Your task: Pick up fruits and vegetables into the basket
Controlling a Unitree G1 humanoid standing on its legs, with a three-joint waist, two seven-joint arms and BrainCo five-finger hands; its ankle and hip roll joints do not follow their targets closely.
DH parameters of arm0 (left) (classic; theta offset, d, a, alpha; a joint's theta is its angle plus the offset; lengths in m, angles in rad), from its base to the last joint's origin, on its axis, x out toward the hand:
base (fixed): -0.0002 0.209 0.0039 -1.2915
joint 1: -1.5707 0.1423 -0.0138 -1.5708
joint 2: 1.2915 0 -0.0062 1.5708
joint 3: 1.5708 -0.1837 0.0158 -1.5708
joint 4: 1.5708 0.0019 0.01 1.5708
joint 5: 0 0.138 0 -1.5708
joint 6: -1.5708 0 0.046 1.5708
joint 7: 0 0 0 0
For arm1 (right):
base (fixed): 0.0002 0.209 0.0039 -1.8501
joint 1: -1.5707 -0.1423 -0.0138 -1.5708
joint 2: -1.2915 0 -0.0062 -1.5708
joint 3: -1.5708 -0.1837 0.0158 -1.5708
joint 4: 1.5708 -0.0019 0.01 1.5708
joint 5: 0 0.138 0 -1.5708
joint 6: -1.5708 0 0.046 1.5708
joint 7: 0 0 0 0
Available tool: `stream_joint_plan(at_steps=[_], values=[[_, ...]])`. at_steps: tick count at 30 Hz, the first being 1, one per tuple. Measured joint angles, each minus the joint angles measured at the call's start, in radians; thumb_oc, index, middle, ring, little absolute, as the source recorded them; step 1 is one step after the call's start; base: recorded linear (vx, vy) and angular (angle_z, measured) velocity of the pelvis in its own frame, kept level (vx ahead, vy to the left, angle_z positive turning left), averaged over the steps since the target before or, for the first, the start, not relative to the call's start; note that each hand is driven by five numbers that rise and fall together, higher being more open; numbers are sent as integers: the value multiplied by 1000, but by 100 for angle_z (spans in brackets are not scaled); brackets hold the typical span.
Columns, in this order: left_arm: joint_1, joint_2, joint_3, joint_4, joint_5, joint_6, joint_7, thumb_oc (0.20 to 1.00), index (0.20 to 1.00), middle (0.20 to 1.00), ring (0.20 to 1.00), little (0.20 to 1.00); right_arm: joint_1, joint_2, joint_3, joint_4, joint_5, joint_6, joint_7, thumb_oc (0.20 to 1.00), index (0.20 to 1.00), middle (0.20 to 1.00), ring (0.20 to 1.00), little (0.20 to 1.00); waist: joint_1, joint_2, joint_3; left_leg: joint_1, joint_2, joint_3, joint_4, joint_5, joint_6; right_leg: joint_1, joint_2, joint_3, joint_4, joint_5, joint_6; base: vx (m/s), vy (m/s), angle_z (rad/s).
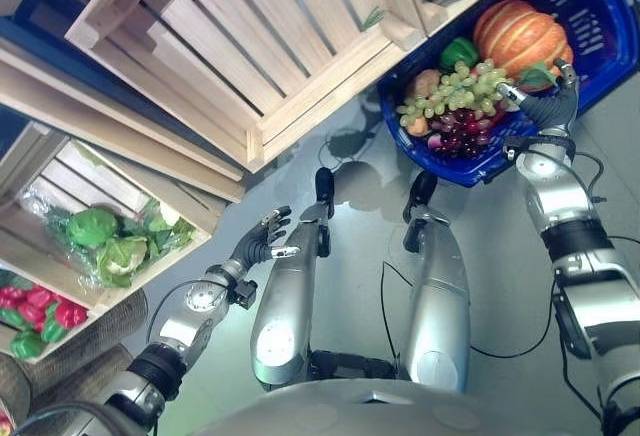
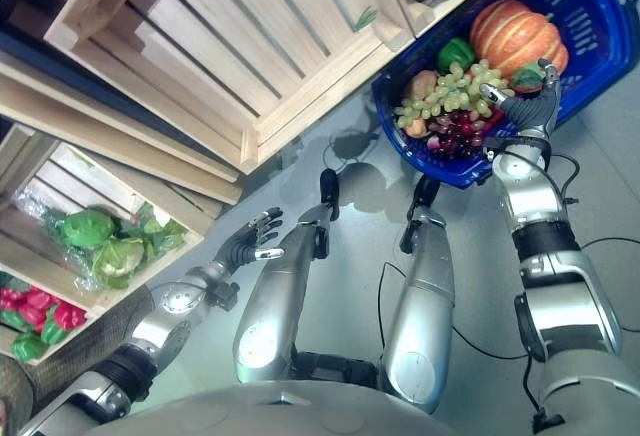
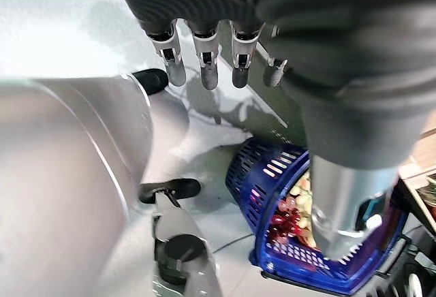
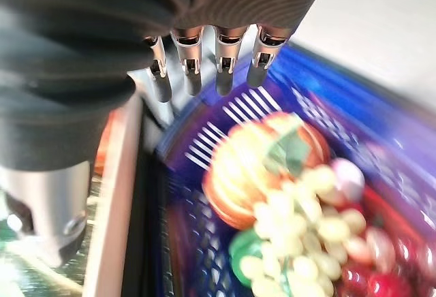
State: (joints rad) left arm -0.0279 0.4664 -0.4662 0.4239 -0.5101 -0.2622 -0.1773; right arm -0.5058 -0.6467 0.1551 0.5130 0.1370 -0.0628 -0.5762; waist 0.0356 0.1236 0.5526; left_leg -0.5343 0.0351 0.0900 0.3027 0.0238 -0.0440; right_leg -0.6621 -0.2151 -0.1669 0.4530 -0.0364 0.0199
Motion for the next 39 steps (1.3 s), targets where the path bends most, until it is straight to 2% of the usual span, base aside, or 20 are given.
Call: stream_joint_plan(at_steps=[5, 8, 11, 13, 15, 16, 17, 20, 21, 23, 25, 31, 32, 39], values=[[16, -60, 70, 82, -11, -4, -36, 1000, 1000, 1000, 1000, 1000, 202, 38, -1, -120, -132, -75, -1, 1000, 1000, 1000, 1000, 1000, -30, -3, 2, 136, 14, 15, -54, -6, -1, 141, 26, 1, -81, 24, 3, 21, 0, -15], [45, -101, 129, 147, -11, -5, -70, 1000, 1000, 1000, 1000, 1000, 320, 50, -12, -184, -187, -146, 50, 1000, 1000, 1000, 1000, 1000, -49, -9, 2, 295, 30, 18, -134, -2, -8, 307, 55, -9, -177, 37, 14, 60, -2, -9], [78, -110, 174, 193, -10, -5, -84, 1000, 1000, 1000, 1000, 1000, 380, 59, -29, -233, -206, -177, 118, 1000, 1000, 1000, 1000, 1000, -67, -31, -5, 377, 42, 28, -185, 4, -15, 383, 70, -9, -231, 43, 16, 125, -11, -12], [109, -123, 201, 220, -10, -2, -90, 1000, 1000, 1000, 1000, 1000, 420, 84, -29, -253, -219, -180, 187, 1000, 1000, 1000, 1000, 1000, -68, -53, -32, 431, 53, 37, -228, 10, -21, 436, 90, -8, -286, 57, 15, 103, 4, -13], [149, -131, 211, 228, -8, -1, -101, 1000, 1000, 1000, 1000, 1000, 471, 92, -22, -253, -219, -180, 255, 1000, 1000, 1000, 1000, 1000, -67, -77, -107, 447, 57, 42, -261, 16, -30, 450, 102, -9, -316, 66, 8, 124, 16, -10], [157, -144, 228, 246, -7, 0, -109, 1000, 1000, 1000, 1000, 1000, 483, 96, -22, -250, -219, -179, 281, 1000, 1000, 1000, 1000, 1000, -67, -87, -123, 477, 58, 44, -278, 19, -33, 481, 108, -9, -335, 74, 9, 136, 30, -9], [162, -157, 245, 275, 2, 13, -116, 1000, 1000, 1000, 1000, 1000, 517, 106, -21, -246, -217, -173, 329, 1000, 1000, 1000, 1000, 1000, -66, -100, -149, 527, 64, 45, -304, 17, -35, 532, 116, -9, -366, 76, 12, 117, 31, -9], [185, -158, 281, 328, 35, 28, -134, 1000, 1000, 1000, 1000, 1000, 564, 124, 4, -224, -217, -145, 440, 1000, 1000, 1000, 1000, 1000, -65, -134, -263, 565, 68, 54, -332, 9, -38, 571, 124, -8, -409, 78, 17, 41, 21, -6], [182, -158, 286, 341, 39, 32, -137, 1000, 1000, 1000, 1000, 1000, 564, 125, 15, -207, -216, -139, 462, 1000, 1000, 1000, 1000, 1000, -65, -139, -274, 578, 68, 55, -337, 9, -38, 585, 124, -8, -415, 79, 18, 0, 0, 0], [182, -155, 288, 379, 42, 46, -145, 1000, 1000, 1000, 1000, 1000, 588, 144, 49, -126, -204, -98, 548, 1000, 1000, 1000, 1000, 1000, -61, -156, -335, 602, 67, 55, -355, 8, -37, 616, 125, -11, -441, 80, 23, -19, 30, 4], [183, -150, 288, 397, 62, 66, -154, 1000, 1000, 1000, 1000, 1000, 596, 178, 63, -58, -166, -60, 609, 1000, 1000, 1000, 1000, 1000, -58, -164, -360, 617, 65, 56, -363, 8, -37, 630, 124, -11, -452, 82, 26, -25, 34, 1], [174, -150, 287, 475, 82, 124, -189, 1000, 1000, 1000, 1000, 1000, 621, 288, 102, 185, -75, 14, 717, 1000, 1000, 1000, 1000, 1000, -60, -145, -400, 649, 63, 56, -383, 9, -33, 672, 125, -18, -488, 89, 38, -9, 39, 2], [163, -154, 286, 514, 82, 135, -206, 1000, 1000, 1000, 1000, 1000, 610, 314, 102, 270, -69, 10, 736, 1000, 1000, 1000, 1000, 1000, -59, -139, -409, 649, 63, 56, -383, 10, -34, 673, 125, -19, -493, 92, 38, 0, 0, 0], [119, -206, 283, 633, 100, 176, -254, 1000, 1000, 1000, 1000, 1000, 572, 363, 124, 517, 0, 18, 779, 1000, 1000, 1000, 1000, 1000, -53, -118, -444, 672, 57, 56, -391, 10, -35, 707, 126, -20, -532, 104, 41, -2, 14, 0]])
